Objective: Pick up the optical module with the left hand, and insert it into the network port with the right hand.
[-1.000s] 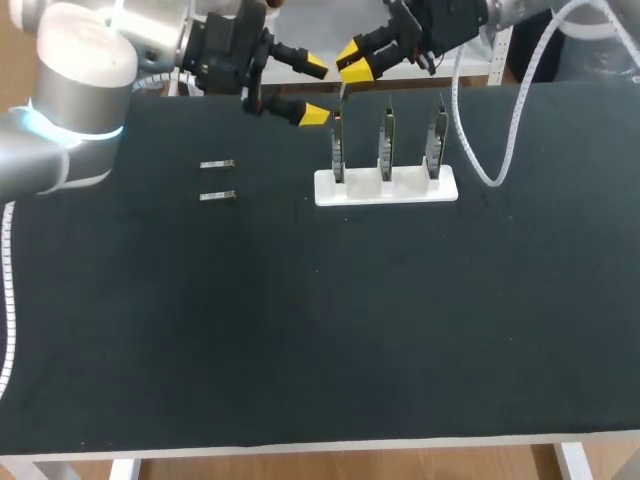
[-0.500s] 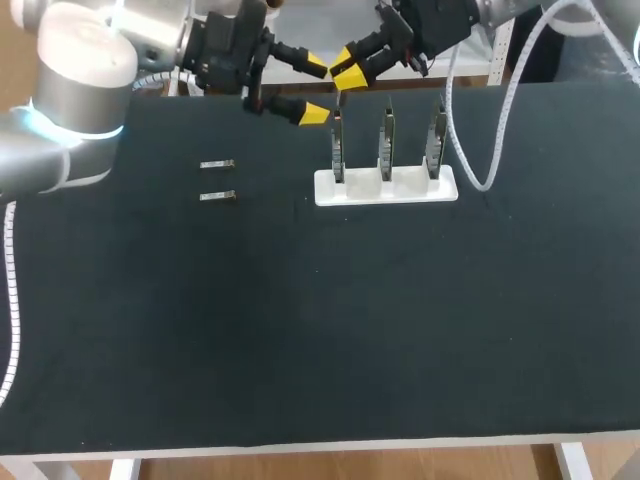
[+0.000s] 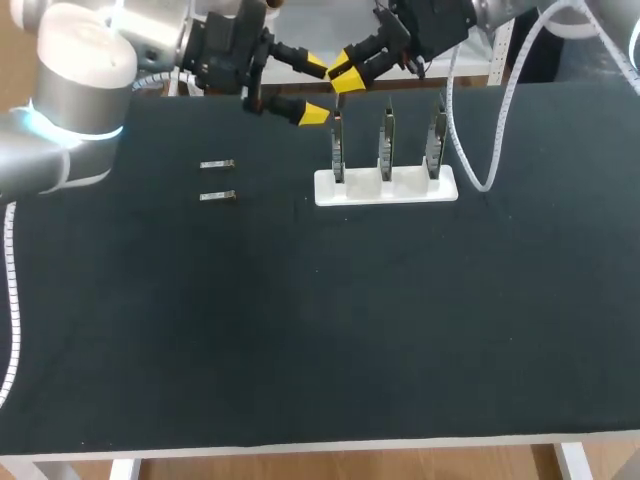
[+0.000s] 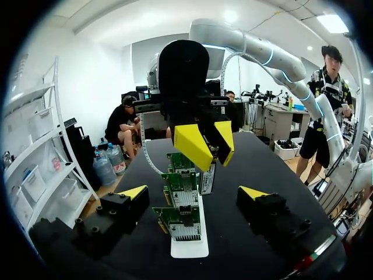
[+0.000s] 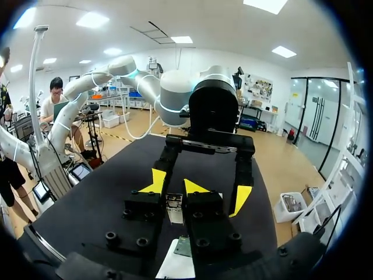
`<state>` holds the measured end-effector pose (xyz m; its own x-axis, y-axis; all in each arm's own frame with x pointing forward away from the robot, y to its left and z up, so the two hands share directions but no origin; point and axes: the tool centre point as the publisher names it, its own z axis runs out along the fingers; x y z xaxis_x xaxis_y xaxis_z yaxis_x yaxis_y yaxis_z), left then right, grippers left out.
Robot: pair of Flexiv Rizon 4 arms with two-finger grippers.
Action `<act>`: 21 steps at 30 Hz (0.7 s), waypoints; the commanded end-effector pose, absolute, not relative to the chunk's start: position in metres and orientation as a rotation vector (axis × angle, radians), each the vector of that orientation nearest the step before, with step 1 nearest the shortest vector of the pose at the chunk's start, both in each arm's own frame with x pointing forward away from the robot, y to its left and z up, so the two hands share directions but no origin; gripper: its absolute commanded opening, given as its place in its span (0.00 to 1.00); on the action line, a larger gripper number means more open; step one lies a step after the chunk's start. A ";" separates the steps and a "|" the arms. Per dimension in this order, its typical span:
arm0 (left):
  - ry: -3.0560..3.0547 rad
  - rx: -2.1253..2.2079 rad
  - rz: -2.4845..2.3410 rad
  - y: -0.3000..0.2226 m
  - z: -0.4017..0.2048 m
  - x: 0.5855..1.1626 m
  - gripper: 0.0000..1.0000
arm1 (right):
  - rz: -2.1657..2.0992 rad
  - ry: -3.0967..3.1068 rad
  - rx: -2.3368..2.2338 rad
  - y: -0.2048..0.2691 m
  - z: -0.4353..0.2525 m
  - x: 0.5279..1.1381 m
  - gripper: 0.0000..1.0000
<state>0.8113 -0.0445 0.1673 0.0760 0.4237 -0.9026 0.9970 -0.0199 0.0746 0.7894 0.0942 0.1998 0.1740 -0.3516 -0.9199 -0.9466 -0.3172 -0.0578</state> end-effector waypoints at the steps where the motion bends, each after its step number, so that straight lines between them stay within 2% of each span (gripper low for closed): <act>1: 1.462 1.569 -0.916 -0.046 0.168 0.814 1.00 | 1.175 1.216 -1.826 0.095 0.199 0.799 0.00; 21: 1.462 1.569 -0.916 -0.046 0.168 0.814 1.00 | 1.172 1.256 -1.840 0.095 0.188 0.802 0.00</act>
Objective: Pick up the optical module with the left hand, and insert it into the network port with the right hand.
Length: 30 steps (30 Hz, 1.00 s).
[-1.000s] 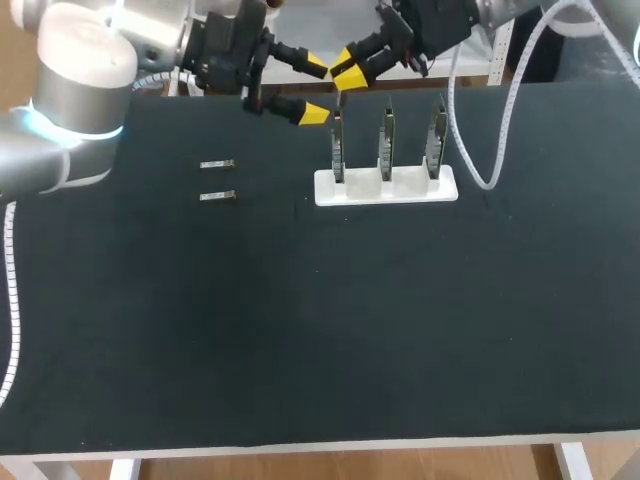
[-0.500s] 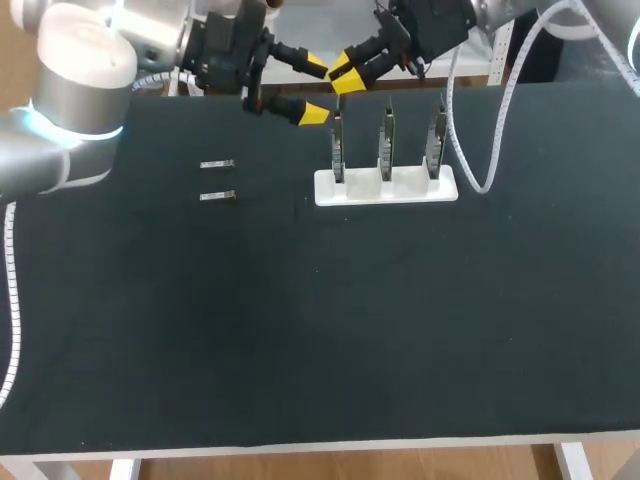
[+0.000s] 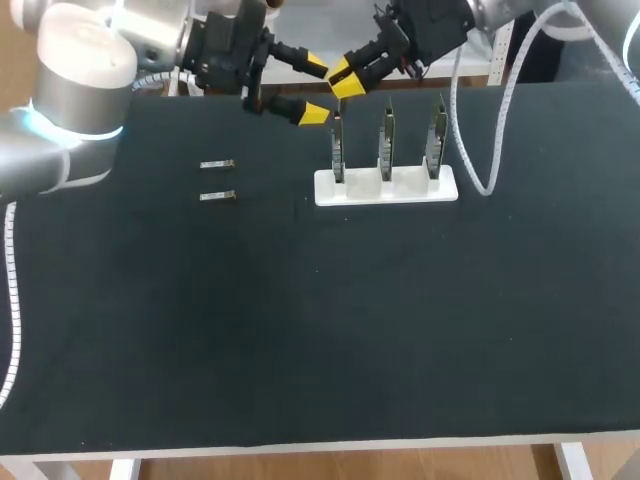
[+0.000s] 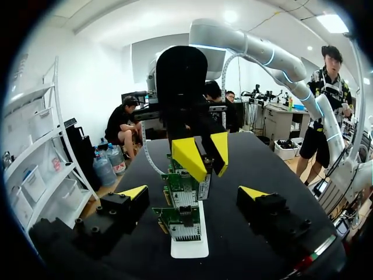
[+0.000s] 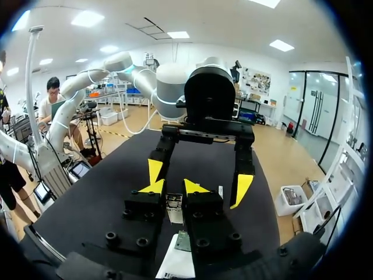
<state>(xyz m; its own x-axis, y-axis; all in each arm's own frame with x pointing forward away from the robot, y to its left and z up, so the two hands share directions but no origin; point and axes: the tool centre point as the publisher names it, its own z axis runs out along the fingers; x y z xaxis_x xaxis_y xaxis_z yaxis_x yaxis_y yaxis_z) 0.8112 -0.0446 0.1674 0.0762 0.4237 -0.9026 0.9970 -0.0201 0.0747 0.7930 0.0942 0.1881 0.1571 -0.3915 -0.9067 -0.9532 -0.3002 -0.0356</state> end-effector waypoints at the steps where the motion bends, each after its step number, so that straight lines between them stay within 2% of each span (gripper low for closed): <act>1: 1.462 1.569 -0.916 -0.046 0.168 0.814 1.00 | 1.171 1.257 -1.840 0.095 0.188 0.803 0.00; 30: 1.462 1.569 -0.916 -0.046 0.168 0.814 1.00 | 1.152 1.282 -1.822 0.088 0.189 0.804 0.00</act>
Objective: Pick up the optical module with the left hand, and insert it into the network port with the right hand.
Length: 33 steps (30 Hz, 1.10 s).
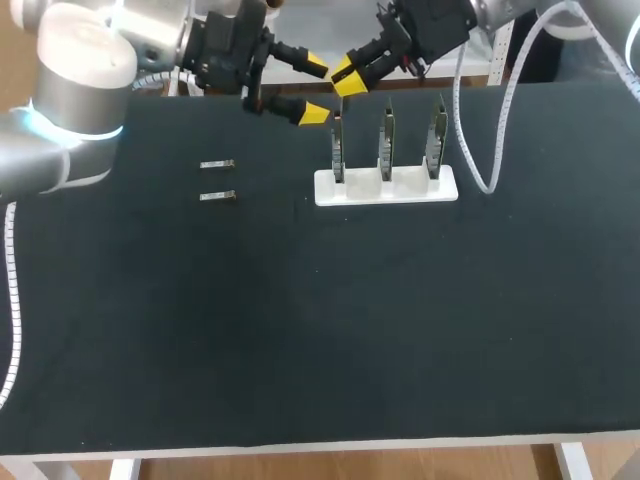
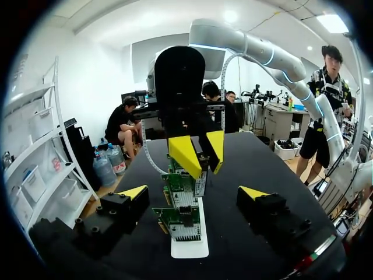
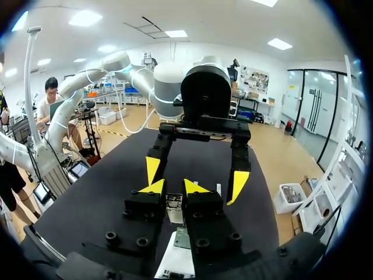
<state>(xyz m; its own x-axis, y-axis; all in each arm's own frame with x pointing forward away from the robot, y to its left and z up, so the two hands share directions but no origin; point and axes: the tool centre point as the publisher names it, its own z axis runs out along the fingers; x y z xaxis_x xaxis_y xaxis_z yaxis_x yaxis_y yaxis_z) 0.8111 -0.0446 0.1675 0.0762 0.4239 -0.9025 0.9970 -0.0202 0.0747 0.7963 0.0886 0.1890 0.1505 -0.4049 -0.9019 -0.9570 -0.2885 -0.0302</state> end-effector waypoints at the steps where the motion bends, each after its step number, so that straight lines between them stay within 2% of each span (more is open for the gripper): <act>1: 1.462 1.569 -0.916 -0.046 0.168 0.814 1.00 | 1.156 1.278 -1.819 0.089 0.189 0.803 0.00; 33: 1.462 1.569 -0.916 -0.046 0.168 0.814 1.00 | 1.189 1.272 -1.785 0.093 0.181 0.811 0.00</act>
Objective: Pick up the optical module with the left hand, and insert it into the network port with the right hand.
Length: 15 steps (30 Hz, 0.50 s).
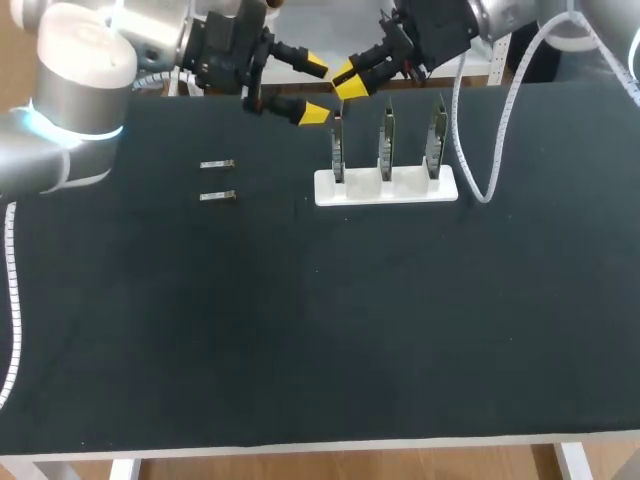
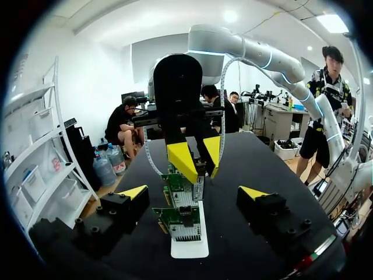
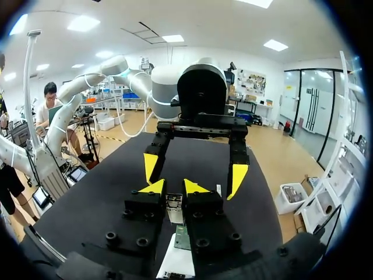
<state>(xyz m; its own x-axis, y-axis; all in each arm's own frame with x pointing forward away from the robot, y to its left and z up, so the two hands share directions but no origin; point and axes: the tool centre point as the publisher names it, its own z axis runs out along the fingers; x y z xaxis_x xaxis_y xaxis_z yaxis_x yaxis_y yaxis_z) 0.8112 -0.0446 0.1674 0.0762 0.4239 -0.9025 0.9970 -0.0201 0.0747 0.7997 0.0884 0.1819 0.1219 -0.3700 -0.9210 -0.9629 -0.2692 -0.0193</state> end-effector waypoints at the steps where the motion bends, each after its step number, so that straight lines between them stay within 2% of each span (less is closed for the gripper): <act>1: 1.462 1.569 -0.916 -0.046 0.168 0.814 1.00 | 1.191 1.269 -1.786 0.094 0.182 0.811 0.00; 15: 1.462 1.569 -0.916 -0.046 0.168 0.814 1.00 | 1.174 1.276 -1.820 0.097 0.185 0.816 0.00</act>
